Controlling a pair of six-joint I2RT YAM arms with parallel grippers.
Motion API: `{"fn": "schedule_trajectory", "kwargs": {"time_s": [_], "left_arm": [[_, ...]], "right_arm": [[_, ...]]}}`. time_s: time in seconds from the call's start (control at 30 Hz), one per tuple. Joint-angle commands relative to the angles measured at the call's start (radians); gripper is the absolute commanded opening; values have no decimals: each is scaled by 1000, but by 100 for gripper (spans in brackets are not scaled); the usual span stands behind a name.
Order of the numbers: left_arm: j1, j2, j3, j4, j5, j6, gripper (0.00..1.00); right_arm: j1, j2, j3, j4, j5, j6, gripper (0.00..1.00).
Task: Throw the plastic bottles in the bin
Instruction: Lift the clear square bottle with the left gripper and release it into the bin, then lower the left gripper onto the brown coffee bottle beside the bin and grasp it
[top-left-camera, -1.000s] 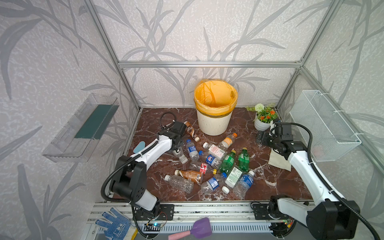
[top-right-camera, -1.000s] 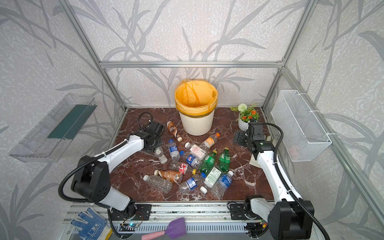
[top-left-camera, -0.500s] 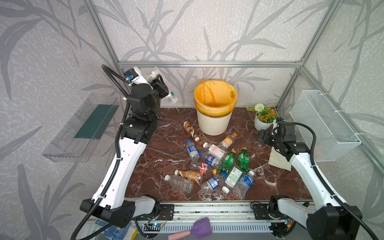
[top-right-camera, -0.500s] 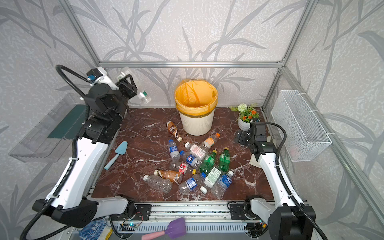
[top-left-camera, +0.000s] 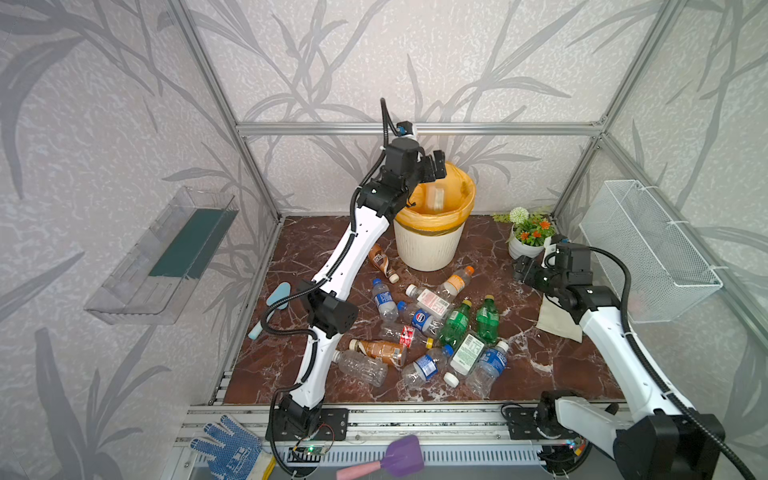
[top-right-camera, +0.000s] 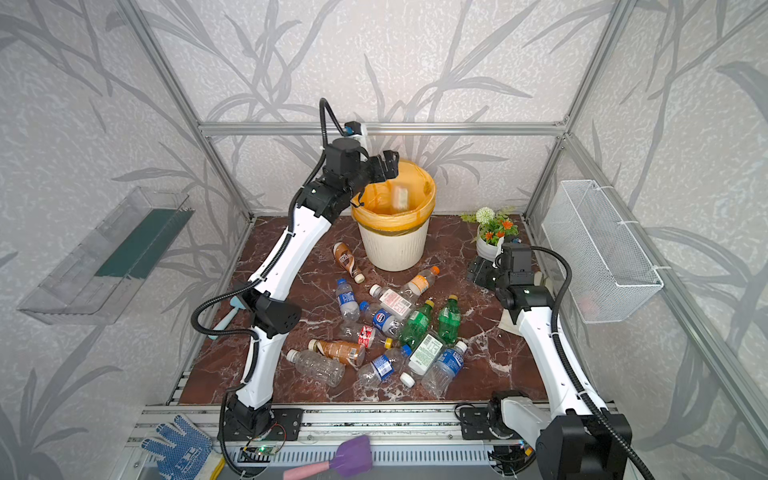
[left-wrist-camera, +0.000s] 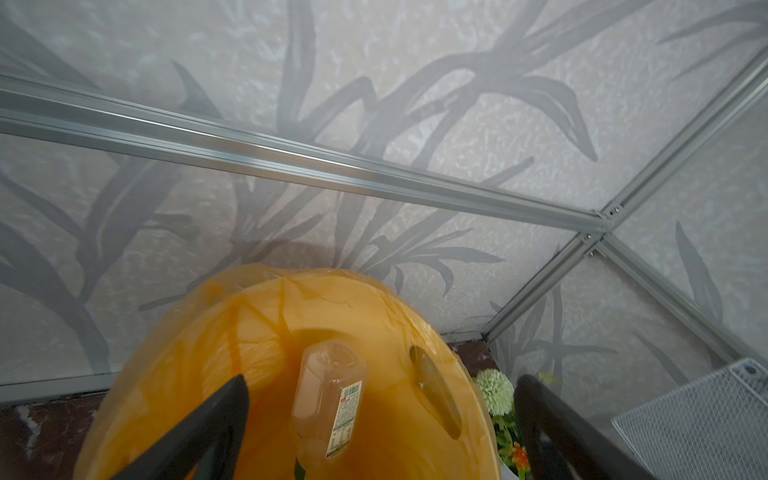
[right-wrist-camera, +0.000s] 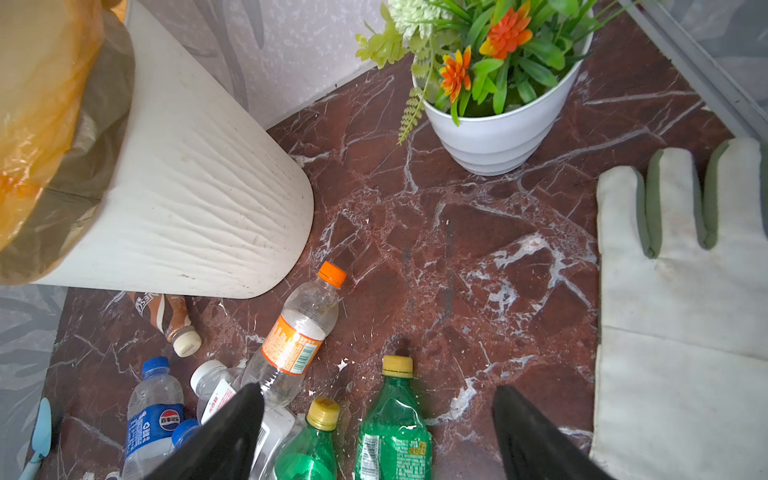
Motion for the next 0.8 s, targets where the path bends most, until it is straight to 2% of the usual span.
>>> {"fn": "schedule_trajectory", "kwargs": {"time_s": [0.0,0.1,0.3,0.37,0.43,0.5,0.6,0.77], "left_arm": [[16,-276,-221,238,-32,80,99],[15,-405,-442,358,-96,87,99],[24,-539,-664,326,-239,111,99],[41,-571,-732,269,-301,67,99],[75,-598,-799,210,-317,-14,99],[121,-619,-875,157,-313,-121,99],[197,-632,-985,115,-230,-252,99],[263,-559,-1050,42,-117,-343,99]], "right_arm": [[-1,-34,4,1,8,11,87],[-1,-30,-7,-10,8,13,87],[-1,-31,-14,-14,9,3,88],[-1,-33,-20,-11,12,1,89],[-1,-32,-25,-11,18,-1,90],[-1,-27,-32,-6,18,-1,90],[-1,-8,-39,0,4,-1,91],[-3,45,-39,9,-21,-3,91]]}}
